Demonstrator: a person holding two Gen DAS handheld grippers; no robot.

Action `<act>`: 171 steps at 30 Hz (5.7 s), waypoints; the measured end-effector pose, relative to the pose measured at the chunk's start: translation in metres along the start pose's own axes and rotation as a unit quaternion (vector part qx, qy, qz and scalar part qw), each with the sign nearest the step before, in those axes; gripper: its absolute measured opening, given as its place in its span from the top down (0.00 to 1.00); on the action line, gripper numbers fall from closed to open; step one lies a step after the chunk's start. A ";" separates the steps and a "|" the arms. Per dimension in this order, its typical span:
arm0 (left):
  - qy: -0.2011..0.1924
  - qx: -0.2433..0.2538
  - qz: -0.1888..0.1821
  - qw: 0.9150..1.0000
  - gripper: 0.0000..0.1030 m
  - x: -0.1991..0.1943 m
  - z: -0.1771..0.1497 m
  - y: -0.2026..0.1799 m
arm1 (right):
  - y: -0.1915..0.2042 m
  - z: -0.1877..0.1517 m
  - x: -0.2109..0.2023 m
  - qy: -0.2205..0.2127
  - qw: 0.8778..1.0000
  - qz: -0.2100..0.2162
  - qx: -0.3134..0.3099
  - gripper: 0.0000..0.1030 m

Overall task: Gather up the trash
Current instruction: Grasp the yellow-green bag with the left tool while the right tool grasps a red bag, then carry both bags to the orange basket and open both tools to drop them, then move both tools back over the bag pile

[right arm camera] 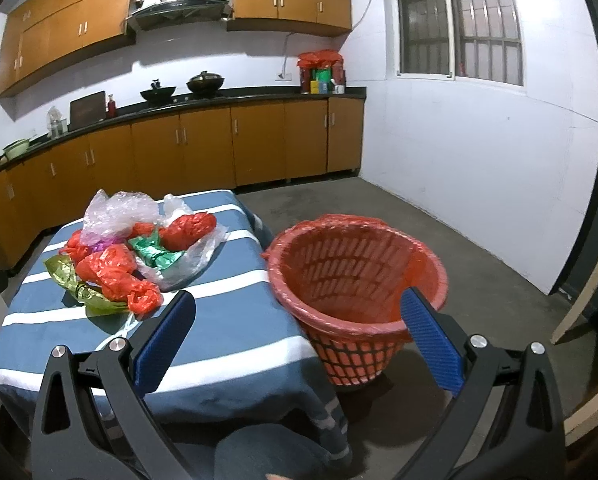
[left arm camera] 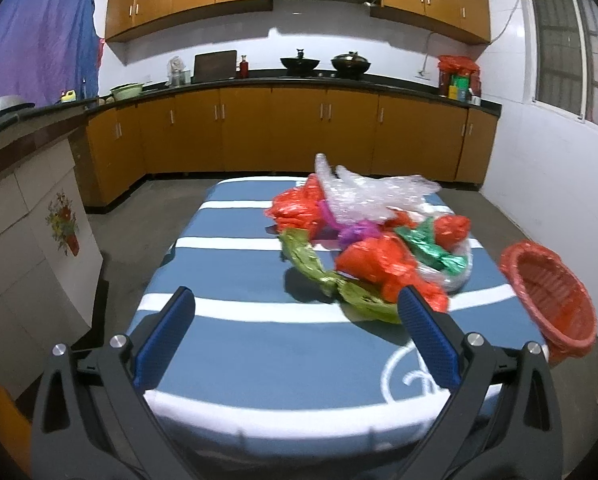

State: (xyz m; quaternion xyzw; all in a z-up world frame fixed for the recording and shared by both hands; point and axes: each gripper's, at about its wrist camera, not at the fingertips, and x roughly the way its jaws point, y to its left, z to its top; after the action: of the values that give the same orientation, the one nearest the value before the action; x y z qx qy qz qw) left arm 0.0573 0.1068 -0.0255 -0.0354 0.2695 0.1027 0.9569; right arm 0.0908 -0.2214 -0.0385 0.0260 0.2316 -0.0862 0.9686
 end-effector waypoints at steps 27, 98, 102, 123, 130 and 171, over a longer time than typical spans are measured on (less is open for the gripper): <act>0.027 -0.056 0.085 0.994 0.08 0.101 0.027 0.084 | 0.196 -0.005 0.152 0.109 0.963 0.201 -0.140 0.29; 0.071 0.079 -0.179 0.978 0.81 0.113 0.047 -0.099 | 0.021 0.031 0.099 0.025 0.995 0.086 -0.037 0.66; 0.063 0.092 -0.199 0.974 0.81 0.104 0.048 -0.122 | 0.000 0.030 0.099 0.026 0.997 0.066 -0.023 0.66; 0.074 0.154 -0.301 0.938 0.81 0.107 0.040 -0.266 | -0.095 0.034 0.126 0.047 0.997 -0.011 0.066 0.66; 0.088 0.176 -0.325 0.925 0.80 0.122 0.029 -0.311 | -0.113 0.038 0.138 0.052 0.994 -0.017 0.096 0.66; 0.074 0.174 -0.235 0.953 0.36 0.144 0.016 -0.292 | -0.128 0.033 0.144 0.049 0.995 -0.029 0.085 0.46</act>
State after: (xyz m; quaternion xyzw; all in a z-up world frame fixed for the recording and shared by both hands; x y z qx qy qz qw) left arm 0.2486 -0.1512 -0.0837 0.0616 0.3370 -0.1765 0.9227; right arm 0.2092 -0.3728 -0.0762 0.1058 0.2708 -0.1327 0.9476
